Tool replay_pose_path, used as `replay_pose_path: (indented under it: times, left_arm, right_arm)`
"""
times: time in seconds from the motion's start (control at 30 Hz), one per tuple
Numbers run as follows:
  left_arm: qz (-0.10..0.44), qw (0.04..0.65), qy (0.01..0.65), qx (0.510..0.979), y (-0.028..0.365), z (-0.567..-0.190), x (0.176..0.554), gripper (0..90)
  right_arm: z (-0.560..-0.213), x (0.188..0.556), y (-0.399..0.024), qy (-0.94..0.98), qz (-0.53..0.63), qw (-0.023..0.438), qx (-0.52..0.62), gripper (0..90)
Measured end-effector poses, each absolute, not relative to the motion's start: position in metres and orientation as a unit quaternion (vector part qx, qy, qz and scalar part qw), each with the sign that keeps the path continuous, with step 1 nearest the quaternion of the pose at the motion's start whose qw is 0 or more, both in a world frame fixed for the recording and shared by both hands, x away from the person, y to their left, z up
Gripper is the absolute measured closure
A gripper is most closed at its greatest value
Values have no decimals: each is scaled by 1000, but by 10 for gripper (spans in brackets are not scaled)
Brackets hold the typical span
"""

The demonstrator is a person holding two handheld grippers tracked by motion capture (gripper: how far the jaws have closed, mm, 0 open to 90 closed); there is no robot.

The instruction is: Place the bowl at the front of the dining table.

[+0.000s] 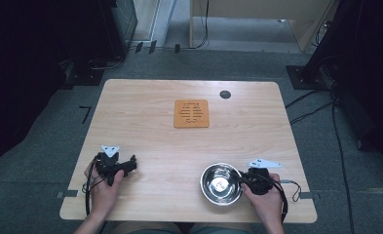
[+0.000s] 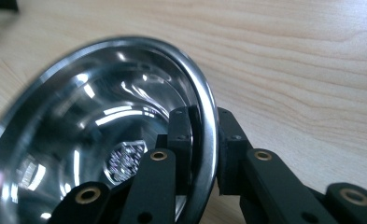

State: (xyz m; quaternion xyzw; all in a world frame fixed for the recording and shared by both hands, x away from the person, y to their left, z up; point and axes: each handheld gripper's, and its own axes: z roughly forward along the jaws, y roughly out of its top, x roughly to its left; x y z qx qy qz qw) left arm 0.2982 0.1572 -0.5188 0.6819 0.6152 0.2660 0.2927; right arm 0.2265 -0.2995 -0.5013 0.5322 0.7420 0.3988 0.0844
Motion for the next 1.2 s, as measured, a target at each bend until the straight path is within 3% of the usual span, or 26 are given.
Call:
replay_pose_path:
  times: [0.23, 1.2]
  left_arm:
    - [266, 293, 615, 682, 157, -519, 298, 92]
    - [266, 293, 615, 682, 157, -519, 298, 92]
  right_arm:
    - [-500, 225, -307, 684, 479, 49, 548, 847]
    - [-498, 239, -302, 626, 509, 65, 587, 848]
